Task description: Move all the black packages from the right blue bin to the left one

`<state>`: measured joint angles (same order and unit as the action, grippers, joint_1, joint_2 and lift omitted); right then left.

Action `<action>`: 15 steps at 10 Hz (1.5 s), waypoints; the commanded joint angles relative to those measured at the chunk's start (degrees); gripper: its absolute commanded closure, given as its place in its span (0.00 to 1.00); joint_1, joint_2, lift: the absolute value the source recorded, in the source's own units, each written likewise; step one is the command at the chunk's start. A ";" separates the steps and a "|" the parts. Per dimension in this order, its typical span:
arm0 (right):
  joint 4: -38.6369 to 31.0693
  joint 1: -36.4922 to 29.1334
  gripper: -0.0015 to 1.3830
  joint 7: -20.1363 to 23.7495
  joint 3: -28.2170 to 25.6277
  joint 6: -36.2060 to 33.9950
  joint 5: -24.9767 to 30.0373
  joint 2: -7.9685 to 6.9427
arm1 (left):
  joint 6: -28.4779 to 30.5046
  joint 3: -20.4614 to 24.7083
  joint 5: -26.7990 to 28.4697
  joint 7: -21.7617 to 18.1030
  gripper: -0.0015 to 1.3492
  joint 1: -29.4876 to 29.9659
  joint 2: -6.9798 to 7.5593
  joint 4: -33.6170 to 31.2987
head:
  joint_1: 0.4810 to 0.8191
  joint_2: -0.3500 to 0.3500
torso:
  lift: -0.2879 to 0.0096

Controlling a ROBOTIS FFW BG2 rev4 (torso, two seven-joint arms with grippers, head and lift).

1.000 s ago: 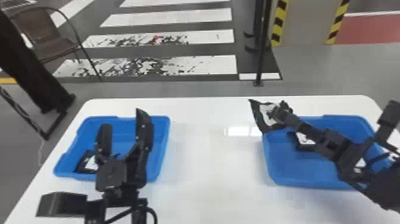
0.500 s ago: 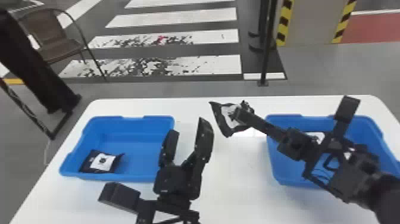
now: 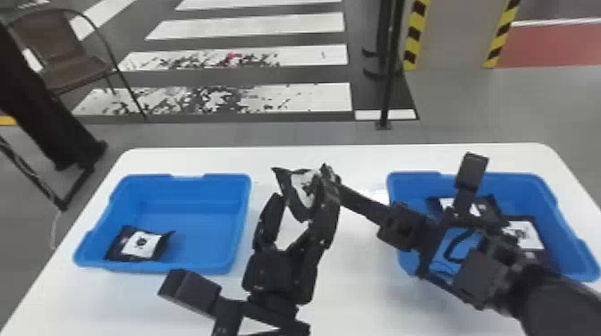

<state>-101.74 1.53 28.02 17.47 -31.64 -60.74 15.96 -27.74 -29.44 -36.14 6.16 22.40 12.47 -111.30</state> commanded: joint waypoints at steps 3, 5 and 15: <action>-0.14 0.02 0.88 0.19 1.27 0.42 -1.07 0.30 | 3.97 1.91 -2.60 -0.54 0.77 0.80 -0.52 0.13 | 0.63 0.72 | 0.45; -0.14 -0.12 0.88 0.36 1.39 0.84 -1.07 0.30 | 3.97 3.05 -1.68 -0.80 0.90 0.94 -0.78 0.13 | 0.63 0.72 | 0.45; 0.99 -3.50 0.07 1.86 -1.13 6.33 -0.16 0.56 | 3.55 33.79 34.31 2.63 0.90 -5.53 -5.70 19.82 | 0.63 0.94 | 0.45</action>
<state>-100.69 -1.95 29.91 16.47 -25.46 -60.98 16.45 -24.95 2.02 -5.07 8.92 18.55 6.73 -94.68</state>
